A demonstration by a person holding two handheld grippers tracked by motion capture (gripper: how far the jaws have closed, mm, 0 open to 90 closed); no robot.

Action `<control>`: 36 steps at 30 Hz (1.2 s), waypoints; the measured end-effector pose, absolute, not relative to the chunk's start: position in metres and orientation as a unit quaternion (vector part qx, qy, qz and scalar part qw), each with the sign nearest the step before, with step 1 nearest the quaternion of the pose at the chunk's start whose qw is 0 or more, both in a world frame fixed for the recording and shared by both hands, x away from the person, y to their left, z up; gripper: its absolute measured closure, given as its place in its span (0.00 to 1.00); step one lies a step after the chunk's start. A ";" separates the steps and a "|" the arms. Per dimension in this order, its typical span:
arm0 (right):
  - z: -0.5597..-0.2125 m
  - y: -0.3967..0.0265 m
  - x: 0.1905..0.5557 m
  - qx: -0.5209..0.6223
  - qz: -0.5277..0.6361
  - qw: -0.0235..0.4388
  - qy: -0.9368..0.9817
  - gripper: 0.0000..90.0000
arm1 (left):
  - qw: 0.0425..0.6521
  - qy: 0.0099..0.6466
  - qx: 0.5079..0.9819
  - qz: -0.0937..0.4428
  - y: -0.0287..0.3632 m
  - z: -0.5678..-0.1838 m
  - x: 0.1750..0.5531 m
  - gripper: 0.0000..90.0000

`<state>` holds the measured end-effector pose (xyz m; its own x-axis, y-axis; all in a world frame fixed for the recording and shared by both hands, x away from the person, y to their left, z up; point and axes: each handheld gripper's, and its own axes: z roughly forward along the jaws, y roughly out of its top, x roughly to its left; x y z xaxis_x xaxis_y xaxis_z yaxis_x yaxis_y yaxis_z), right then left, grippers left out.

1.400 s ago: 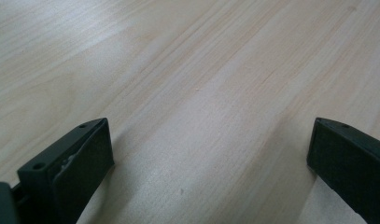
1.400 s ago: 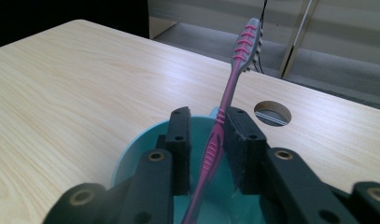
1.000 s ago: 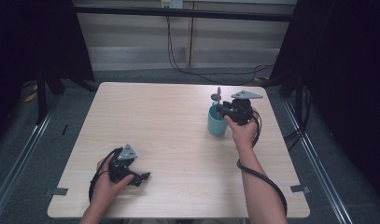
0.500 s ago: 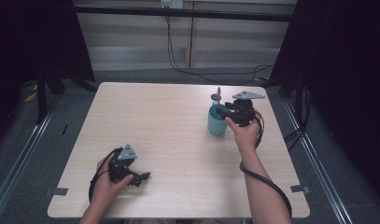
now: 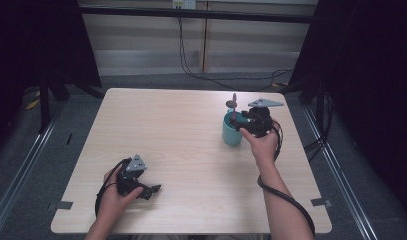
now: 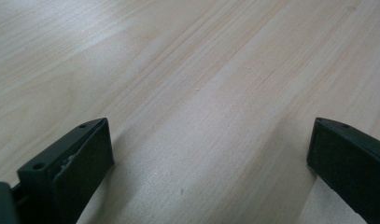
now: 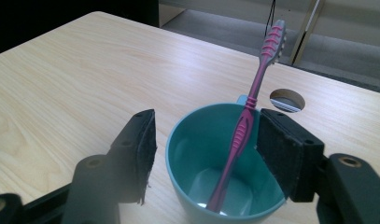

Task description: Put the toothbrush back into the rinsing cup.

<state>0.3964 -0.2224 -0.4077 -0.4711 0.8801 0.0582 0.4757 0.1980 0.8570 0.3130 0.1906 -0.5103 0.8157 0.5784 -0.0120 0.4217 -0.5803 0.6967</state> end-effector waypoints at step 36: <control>-0.413 -0.240 0.353 0.457 0.451 0.196 0.741 0.29 | 0.360 0.283 0.882 0.107 0.191 -0.510 0.313 0.00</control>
<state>0.3526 -0.2404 -0.4127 -0.5047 0.8545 0.1227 0.5007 0.1740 0.8480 0.3131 0.1906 -0.5103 0.8168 0.5768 -0.0148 0.4223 -0.5801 0.6966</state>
